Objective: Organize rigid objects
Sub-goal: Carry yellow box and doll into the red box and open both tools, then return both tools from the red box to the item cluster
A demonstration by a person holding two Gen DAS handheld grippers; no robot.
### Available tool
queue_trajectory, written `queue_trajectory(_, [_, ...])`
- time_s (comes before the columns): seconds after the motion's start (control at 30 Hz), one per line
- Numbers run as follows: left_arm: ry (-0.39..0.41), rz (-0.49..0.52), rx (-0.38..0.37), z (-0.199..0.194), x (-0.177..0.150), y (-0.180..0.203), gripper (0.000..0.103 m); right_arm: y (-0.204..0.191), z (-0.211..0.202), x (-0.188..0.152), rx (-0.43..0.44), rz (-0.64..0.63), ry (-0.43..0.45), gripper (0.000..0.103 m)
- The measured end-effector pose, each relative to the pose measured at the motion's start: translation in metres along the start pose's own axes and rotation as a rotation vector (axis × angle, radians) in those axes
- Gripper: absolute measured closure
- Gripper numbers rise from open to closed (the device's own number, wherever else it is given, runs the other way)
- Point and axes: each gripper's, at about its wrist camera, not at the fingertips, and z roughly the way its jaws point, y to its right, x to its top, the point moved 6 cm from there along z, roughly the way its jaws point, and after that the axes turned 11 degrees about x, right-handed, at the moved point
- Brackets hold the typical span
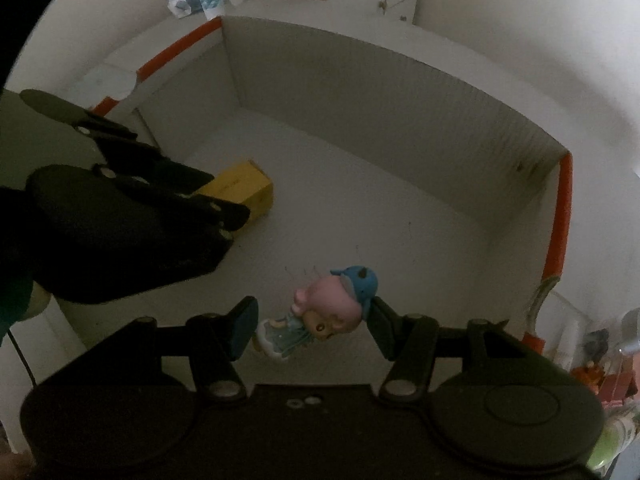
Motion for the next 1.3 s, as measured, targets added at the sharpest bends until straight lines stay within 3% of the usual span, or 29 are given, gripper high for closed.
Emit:
queue_trajectory(0.17, [-0.052, 0.005, 0.002, 0.008, -0.002, 0.0, 0.074, 0.002, 0.007, 0.0, -0.011, 0.025, -0.032, 0.044])
queue_trajectory(0.4, [-0.054, 0.018, 0.011, 0.008, -0.001, 0.002, 0.074, 0.001, 0.017, 0.005, -0.022, 0.027, -0.05, 0.043])
queue_trajectory(0.63, [-0.041, -0.003, 0.004, 0.004, 0.0, 0.0, 0.074, 0.0, 0.01, 0.003, -0.027, 0.007, -0.012, 0.037])
queue_trajectory(0.7, [-0.037, -0.008, 0.006, 0.004, -0.001, -0.001, 0.072, 0.001, 0.008, 0.002, -0.025, 0.005, 0.004, 0.037])
queue_trajectory(0.73, [-0.034, -0.011, 0.006, 0.003, -0.001, -0.002, 0.063, 0.001, 0.006, 0.002, -0.024, 0.003, 0.011, 0.037])
queue_trajectory(0.77, [-0.028, -0.015, 0.006, 0.001, -0.001, -0.003, 0.047, 0.0, 0.005, 0.001, -0.021, 0.003, 0.017, 0.037])
queue_trajectory(0.83, [0.006, -0.018, 0.01, -0.005, -0.001, -0.004, 0.037, -0.001, -0.001, 0.0, -0.019, 0.006, 0.034, 0.037])
queue_trajectory(1.0, [0.037, -0.014, 0.017, -0.016, 0.0, -0.003, 0.037, -0.005, -0.015, -0.004, -0.015, 0.006, 0.08, 0.034])
queue_trajectory(1.07, [0.045, -0.019, 0.02, -0.019, -0.001, -0.004, 0.037, -0.007, -0.024, -0.006, -0.017, 0.003, 0.104, 0.021])
queue_trajectory(1.3, [0.085, -0.036, 0.029, -0.039, -0.006, -0.005, 0.037, -0.007, -0.051, -0.019, 0.001, 0.031, 0.168, 0.021])
